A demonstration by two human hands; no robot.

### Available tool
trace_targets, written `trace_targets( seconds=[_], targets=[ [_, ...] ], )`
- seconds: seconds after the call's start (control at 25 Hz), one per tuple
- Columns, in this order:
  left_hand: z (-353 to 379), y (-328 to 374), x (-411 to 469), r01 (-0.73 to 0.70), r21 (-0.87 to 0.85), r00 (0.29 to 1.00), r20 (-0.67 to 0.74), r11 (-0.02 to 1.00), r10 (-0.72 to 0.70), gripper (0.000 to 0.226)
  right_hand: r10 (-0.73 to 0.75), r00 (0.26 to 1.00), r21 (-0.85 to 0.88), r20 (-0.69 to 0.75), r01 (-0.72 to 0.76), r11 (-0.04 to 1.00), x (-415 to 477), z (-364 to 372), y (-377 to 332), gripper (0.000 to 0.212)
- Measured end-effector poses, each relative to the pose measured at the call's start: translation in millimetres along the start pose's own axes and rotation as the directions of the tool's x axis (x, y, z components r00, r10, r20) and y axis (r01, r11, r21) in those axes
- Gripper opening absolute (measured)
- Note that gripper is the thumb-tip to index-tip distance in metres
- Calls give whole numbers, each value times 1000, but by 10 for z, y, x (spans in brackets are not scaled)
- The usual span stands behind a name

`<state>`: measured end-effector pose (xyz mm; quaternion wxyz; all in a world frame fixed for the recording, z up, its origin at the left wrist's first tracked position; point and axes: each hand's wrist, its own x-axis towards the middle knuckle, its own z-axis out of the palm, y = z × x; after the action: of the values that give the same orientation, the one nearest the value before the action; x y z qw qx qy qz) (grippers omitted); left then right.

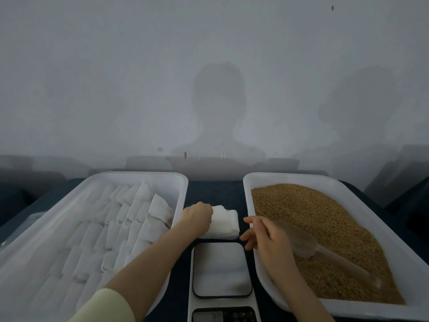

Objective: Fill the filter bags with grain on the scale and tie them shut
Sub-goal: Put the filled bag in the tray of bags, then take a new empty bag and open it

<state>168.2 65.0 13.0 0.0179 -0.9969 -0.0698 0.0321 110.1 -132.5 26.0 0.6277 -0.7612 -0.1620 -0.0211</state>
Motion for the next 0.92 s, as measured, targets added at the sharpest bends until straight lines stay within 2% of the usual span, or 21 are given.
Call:
trace_targets(
  seconds=[0.12, 0.24, 0.28, 0.32, 0.36, 0.4, 0.44, 0.48, 0.52, 0.56, 0.64, 0.8, 0.92],
  targets=[
    [-113, -49, -95, 78, -152, 980, -171, 985, -104, 14, -10, 1000, -1, -5, 10, 1000, -7, -11, -1, 24],
    [-280, -123, -213, 77, -443, 927, -299, 893, -228, 3, -19, 1000, -33, -8, 19, 999, -26, -2, -14, 23],
    [-327, -144, -252, 52, -633, 915, -279, 772, -291, 5, -25, 1000, -50, -8, 25, 998, -28, 1, -21, 23],
    [-364, -151, -319, 21, -837, 918, -200, 546, -343, 7, -34, 999, -69, -10, 33, 997, -33, -2, -27, 22],
    [-385, -142, -421, 14, -968, 940, -74, 252, -334, 6, -46, 999, -96, -13, 44, 994, -34, -11, -30, 21],
    [-406, -122, -552, 42, -999, 967, 44, -14, -253, 2, -57, 998, -125, -11, 56, 991, -34, -15, -37, 20],
    [-388, -109, -677, 97, -977, 981, 125, -189, -146, 8, -65, 998, -149, -1, 64, 987, -31, -12, -45, 19],
    [-349, -98, -788, 152, -942, 985, 169, -301, -31, 16, -68, 998, -166, 17, 70, 984, -28, -4, -59, 17],
    [-308, -91, -883, 197, -909, 980, 184, -366, 70, 21, -67, 997, -178, 42, 73, 981, -29, 9, -69, 14],
    [-280, -89, -962, 236, -888, 970, 190, -394, 152, 24, -66, 995, -187, 71, 78, 979, -34, 30, -78, 12],
    [-225, -75, -1042, 246, -908, 959, 178, -340, 220, 25, -76, 988, -185, 132, 100, 978, -53, 47, -96, 11],
    [-182, -15, -1016, 168, -973, 982, 150, -157, 117, 24, -65, 978, -152, 197, 96, 984, -98, 34, -127, 13],
    [-164, -15, -1014, 151, -983, 988, 146, -101, 59, 28, -71, 981, -184, 181, 105, 977, -88, 21, -129, 13]
  ],
)
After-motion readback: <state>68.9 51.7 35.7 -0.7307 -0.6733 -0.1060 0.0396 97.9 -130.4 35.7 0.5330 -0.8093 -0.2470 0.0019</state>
